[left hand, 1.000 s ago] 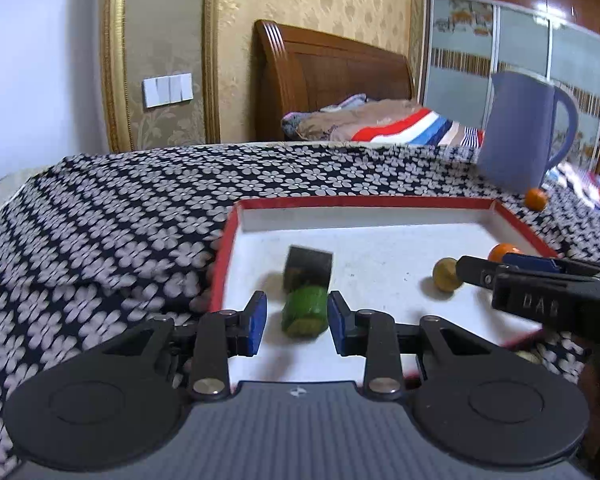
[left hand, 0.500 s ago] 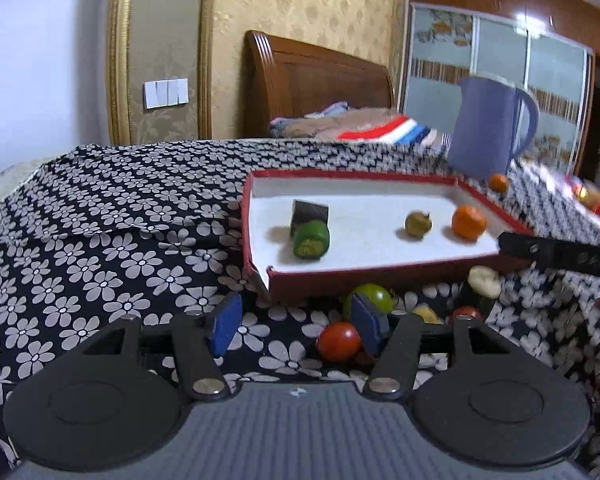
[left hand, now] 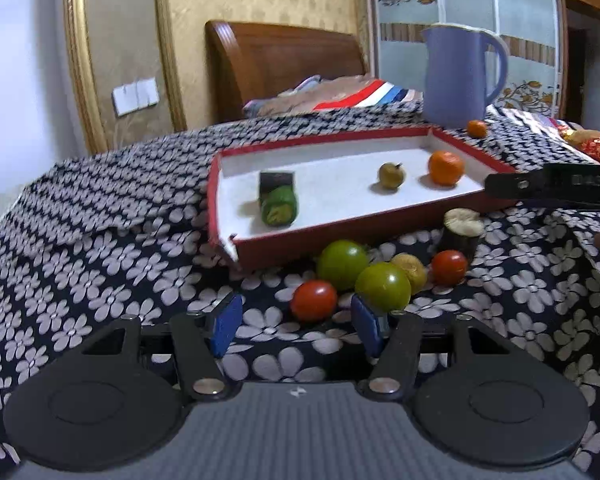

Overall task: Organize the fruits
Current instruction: 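Withdraw both grippers from the tray toward the remaining fruits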

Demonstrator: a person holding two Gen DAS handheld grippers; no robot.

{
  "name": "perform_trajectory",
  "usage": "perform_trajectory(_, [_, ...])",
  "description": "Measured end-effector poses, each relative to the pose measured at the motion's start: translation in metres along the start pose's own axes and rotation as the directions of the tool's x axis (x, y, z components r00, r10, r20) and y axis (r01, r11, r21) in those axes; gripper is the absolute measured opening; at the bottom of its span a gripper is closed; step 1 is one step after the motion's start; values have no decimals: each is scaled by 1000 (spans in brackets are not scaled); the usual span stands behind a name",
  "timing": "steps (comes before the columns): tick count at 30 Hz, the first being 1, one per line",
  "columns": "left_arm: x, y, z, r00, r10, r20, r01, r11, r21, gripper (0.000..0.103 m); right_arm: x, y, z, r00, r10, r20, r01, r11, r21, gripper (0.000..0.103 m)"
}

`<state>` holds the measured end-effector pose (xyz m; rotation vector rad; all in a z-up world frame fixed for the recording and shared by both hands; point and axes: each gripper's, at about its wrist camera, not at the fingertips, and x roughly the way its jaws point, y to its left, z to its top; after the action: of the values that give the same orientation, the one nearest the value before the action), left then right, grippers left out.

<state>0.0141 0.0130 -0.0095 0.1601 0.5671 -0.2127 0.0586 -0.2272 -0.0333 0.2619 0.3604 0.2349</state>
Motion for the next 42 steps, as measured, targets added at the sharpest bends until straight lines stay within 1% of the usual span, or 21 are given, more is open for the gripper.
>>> perform_trajectory(3, [-2, -8, 1, 1000, -12, 11, 11, 1000, 29, 59, 3, -4, 0, 1000, 7, -14, -7, 1000, 24, 74])
perform_trajectory(5, [0, -10, 1, 1000, -4, 7, 3, 999, 32, 59, 4, -6, 0, 1000, 6, -20, -5, 999, 33, 74])
perform_trajectory(7, [-3, -11, 2, 1000, -13, 16, 12, 1000, 29, 59, 4, -7, 0, 1000, 12, -22, -11, 999, 42, 74])
perform_trajectory(8, [-4, -11, 2, 1000, -24, 16, 24, 1000, 16, 59, 4, -7, 0, 1000, 13, -23, -12, 999, 48, 74])
perform_trajectory(11, [-11, -11, 5, 995, -95, 26, 96, 995, -30, 59, 5, -11, -1, 999, 20, -30, -18, 998, 67, 74])
perform_trajectory(12, [-13, -14, 6, 994, -107, 33, 109, 993, -35, 59, 5, -11, -1, 999, 23, -33, -20, 997, 72, 74])
perform_trajectory(14, [-13, -25, 9, 991, -126, 40, 127, 992, -16, 60, 7, -12, -1, 999, 24, -40, -21, 997, 78, 74])
perform_trajectory(18, [-2, -43, 11, 994, -110, 12, 110, 994, 29, 60, 5, -12, -2, 999, 30, -33, -27, 996, 84, 74])
perform_trajectory(21, [5, -43, 10, 994, -113, -15, 113, 994, 12, 60, 5, -13, -2, 999, 35, -37, -32, 996, 88, 74])
perform_trajectory(24, [9, -37, 11, 992, -124, -28, 123, 992, -30, 59, 6, -13, -2, 998, 36, -44, -32, 995, 90, 74])
perform_trajectory(25, [10, -36, 11, 991, -132, -31, 131, 991, -39, 55, 7, -13, -2, 998, 37, -45, -32, 995, 91, 74])
perform_trajectory(26, [11, -35, 11, 990, -137, -38, 136, 990, -43, 53, 7, -13, -2, 998, 37, -45, -32, 995, 92, 74])
perform_trajectory(29, [13, -38, 9, 992, -122, -43, 121, 992, -30, 50, 7, -13, -2, 998, 35, -47, -30, 995, 95, 75])
perform_trajectory(30, [13, -38, 10, 992, -117, -40, 116, 993, -32, 46, 7, -13, -2, 998, 35, -47, -30, 995, 96, 75])
perform_trajectory(33, [14, -35, 12, 992, -125, -30, 123, 991, -54, 45, 8, -13, -2, 998, 34, -50, -29, 995, 93, 75])
perform_trajectory(35, [19, -36, 12, 992, -114, -48, 111, 992, -51, 45, 8, -13, -2, 998, 33, -53, -28, 996, 90, 75])
perform_trajectory(36, [21, -38, 12, 993, -106, -50, 104, 994, -43, 43, 8, -13, -2, 998, 32, -54, -27, 996, 89, 75])
perform_trajectory(37, [21, -39, 12, 993, -103, -50, 101, 994, -36, 34, 9, -13, -2, 998, 32, -54, -27, 996, 89, 75])
perform_trajectory(38, [21, -40, 12, 994, -101, -49, 99, 995, -30, 30, 9, -13, -2, 998, 32, -54, -27, 996, 89, 75])
perform_trajectory(42, [20, -40, 11, 994, -98, -42, 97, 995, -26, 30, 8, -14, -1, 998, 31, -50, -26, 995, 93, 75])
